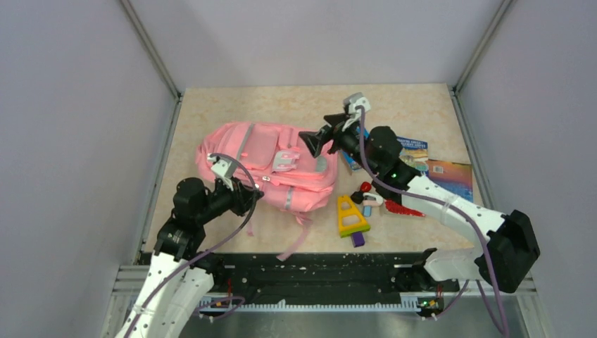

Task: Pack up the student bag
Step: Unzip the student bag at the center of the board.

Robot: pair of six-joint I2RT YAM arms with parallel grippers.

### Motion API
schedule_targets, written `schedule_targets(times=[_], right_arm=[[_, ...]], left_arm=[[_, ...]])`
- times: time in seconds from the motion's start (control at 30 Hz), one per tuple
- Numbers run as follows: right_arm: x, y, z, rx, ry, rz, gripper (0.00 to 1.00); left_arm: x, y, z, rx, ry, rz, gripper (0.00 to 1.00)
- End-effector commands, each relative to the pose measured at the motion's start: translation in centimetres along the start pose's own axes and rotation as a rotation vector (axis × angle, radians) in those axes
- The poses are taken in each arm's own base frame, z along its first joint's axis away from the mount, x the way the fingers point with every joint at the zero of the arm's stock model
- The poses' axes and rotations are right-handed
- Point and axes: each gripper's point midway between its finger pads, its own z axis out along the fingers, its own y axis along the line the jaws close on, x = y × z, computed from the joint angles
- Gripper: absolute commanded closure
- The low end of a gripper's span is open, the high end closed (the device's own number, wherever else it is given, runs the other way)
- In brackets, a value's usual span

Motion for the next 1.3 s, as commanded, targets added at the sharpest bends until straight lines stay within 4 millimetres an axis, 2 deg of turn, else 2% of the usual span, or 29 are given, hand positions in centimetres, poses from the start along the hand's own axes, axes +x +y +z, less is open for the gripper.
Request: schedule_targets(times=[0.0, 0.1, 0.2, 0.33, 0.43, 0.5, 0.6, 0.77, 1.0, 1.17, 1.27], right_arm=[[2.6, 4.8, 0.3, -0.207, 0.093, -0.109, 0.04], [6.0, 7.3, -1.3, -0.338, 0.148, -0.226, 0.05], [8.0, 9.3, -3.4, -0.449, 0.154, -0.272, 0.04], [10.9, 10.4, -5.6, -0.523, 0.189, -0.334, 0.04], [13.4, 11.1, -7.0, -0.531, 0.208, -0.409, 0.04], [14.8, 11.2, -7.4, -0.509, 0.220, -0.459, 0.03], [16.5, 11.1, -7.2, -0.465, 0.239, -0.526, 0.03], [19.5, 9.9, -5.8, -0.364, 0.281, -0.673, 0.03], [23.0, 10.6, -4.4, -0.387, 0.350, -0.741, 0.04], [25.0, 9.6, -3.5, -0.311, 0.380, -0.833, 0.07], [25.6, 8.0, -2.9, -0.217, 0.400, -0.879, 0.13]], left_arm=[[-5.8, -1.0, -0.4, 0.009, -0.176, 0.127, 1.00], [-6.3, -0.4, -0.2, -0.034, -0.186, -0.010, 1.00], [-5.7, 0.5, 0.3, -0.095, -0.200, -0.226, 1.00], [-3.0, 2.3, 1.4, -0.158, -0.213, -0.468, 1.00], [0.1, 3.1, 2.8, -0.141, -0.209, -0.584, 1.00], [1.1, 3.4, 3.3, -0.128, -0.206, -0.624, 1.00], [2.2, 3.9, 3.7, -0.152, -0.180, -0.644, 1.00], [3.7, 4.3, 4.0, -0.177, -0.119, -0.657, 1.00], [6.2, 5.9, 3.4, -0.295, -0.053, -0.650, 0.91], [7.4, 6.9, 2.8, -0.357, -0.057, -0.649, 0.79], [8.2, 7.5, 2.4, -0.400, -0.054, -0.644, 0.65]])
